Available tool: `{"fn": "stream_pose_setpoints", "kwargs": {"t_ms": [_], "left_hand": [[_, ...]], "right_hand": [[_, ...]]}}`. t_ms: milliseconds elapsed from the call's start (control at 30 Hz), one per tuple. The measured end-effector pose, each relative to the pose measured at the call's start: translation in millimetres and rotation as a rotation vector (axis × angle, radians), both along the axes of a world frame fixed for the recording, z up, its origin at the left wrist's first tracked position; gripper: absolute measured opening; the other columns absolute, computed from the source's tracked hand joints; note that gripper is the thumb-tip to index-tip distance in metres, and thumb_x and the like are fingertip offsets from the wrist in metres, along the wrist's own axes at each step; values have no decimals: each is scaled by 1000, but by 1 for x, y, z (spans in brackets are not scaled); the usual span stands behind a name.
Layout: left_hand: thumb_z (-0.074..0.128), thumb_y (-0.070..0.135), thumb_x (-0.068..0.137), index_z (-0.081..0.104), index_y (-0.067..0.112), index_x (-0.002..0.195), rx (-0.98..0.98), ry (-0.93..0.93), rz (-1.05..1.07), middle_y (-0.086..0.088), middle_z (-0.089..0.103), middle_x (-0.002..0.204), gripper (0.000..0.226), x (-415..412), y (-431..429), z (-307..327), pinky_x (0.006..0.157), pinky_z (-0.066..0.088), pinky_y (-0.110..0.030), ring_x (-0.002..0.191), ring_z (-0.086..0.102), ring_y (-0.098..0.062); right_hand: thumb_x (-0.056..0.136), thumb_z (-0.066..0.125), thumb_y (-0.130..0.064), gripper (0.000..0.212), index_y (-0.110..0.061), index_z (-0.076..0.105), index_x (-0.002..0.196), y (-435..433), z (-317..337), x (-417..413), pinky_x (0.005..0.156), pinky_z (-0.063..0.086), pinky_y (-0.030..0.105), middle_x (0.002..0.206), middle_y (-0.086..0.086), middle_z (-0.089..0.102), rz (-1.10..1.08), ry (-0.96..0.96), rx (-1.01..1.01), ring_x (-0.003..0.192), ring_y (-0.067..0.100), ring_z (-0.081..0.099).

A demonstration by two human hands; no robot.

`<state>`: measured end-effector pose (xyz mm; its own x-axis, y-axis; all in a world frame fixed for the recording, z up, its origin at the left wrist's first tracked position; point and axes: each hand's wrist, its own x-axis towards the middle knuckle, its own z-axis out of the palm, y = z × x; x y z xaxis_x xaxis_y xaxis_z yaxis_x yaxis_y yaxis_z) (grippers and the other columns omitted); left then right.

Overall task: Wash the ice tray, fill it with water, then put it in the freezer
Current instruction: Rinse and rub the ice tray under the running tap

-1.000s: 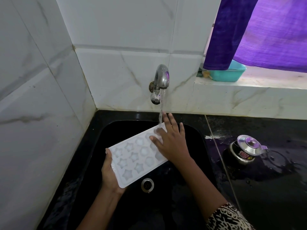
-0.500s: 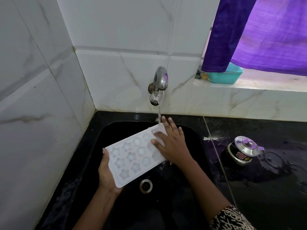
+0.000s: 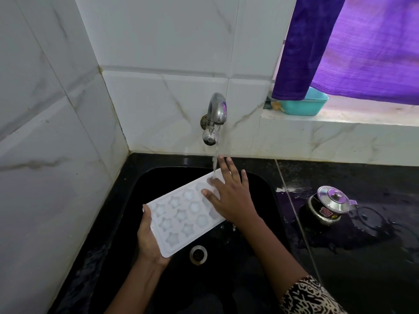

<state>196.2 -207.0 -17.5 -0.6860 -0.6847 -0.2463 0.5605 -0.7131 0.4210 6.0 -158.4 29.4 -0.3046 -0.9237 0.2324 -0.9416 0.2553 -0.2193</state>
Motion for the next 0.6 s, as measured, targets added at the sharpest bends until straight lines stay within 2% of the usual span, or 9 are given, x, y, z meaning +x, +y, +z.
{"fn": "stream_pose_setpoints", "kwargs": {"t_ms": [67,167,233,267,333,367,433,500,600], "left_hand": [[17,66,96,36,8,145,33,9,-8,-23,34,149,79,3,-1,4,107,31,-58,137,34,-42],[24,65,94,70,12,116,23,-24,-10,-19,61,128,73,7,0,-1,77,55,-49,110,63,-37],[27,66,94,72,13,113,22,30,-47,-18,63,125,72,3,4,4,74,56,-48,108,65,-37],[25,66,95,64,11,124,17,14,-44,-20,57,133,73,0,6,5,84,52,-53,116,58,-39],[15,66,96,29,7,147,12,-121,41,-25,32,150,79,3,12,2,108,26,-59,138,32,-43],[12,66,96,17,5,149,-2,-28,3,-26,23,153,81,5,12,3,113,16,-57,141,22,-44],[16,64,97,40,5,143,-55,32,-16,-25,36,148,79,2,4,7,106,32,-58,135,37,-43],[25,64,94,69,11,117,-7,1,-27,-20,59,130,73,7,5,8,80,55,-50,112,62,-38],[28,65,94,70,12,116,-23,7,-4,-19,62,127,71,2,10,18,78,56,-48,110,63,-37]], "right_hand": [[81,8,-69,76,-30,49,132,3,-2,0,114,-4,47,156,-7,-15,40,-29,56,138,7,-23],[82,9,-68,72,-33,60,118,6,2,-14,115,-1,51,159,-5,-8,25,-68,38,141,10,-19],[83,12,-68,70,-30,64,110,5,5,-16,115,-1,51,159,-3,-4,3,-43,6,142,10,-17],[82,13,-68,70,-29,63,112,4,6,-13,114,-2,50,159,-4,-5,13,-22,6,141,9,-18],[81,12,-70,76,-28,58,123,3,7,-7,114,-4,47,156,-8,-13,65,-19,31,138,6,-23],[80,11,-70,78,-27,56,127,3,7,-6,114,-5,45,154,-10,-16,83,-44,40,137,4,-24],[80,10,-70,76,-30,57,125,6,8,-11,114,-6,46,155,-10,-13,78,-76,41,137,5,-24],[81,10,-68,72,-33,63,115,7,10,-17,116,-2,51,159,-5,-5,45,-48,22,140,8,-19],[83,13,-67,71,-28,64,114,3,12,-11,115,-1,51,157,-6,-8,68,8,-7,140,8,-17]]}}
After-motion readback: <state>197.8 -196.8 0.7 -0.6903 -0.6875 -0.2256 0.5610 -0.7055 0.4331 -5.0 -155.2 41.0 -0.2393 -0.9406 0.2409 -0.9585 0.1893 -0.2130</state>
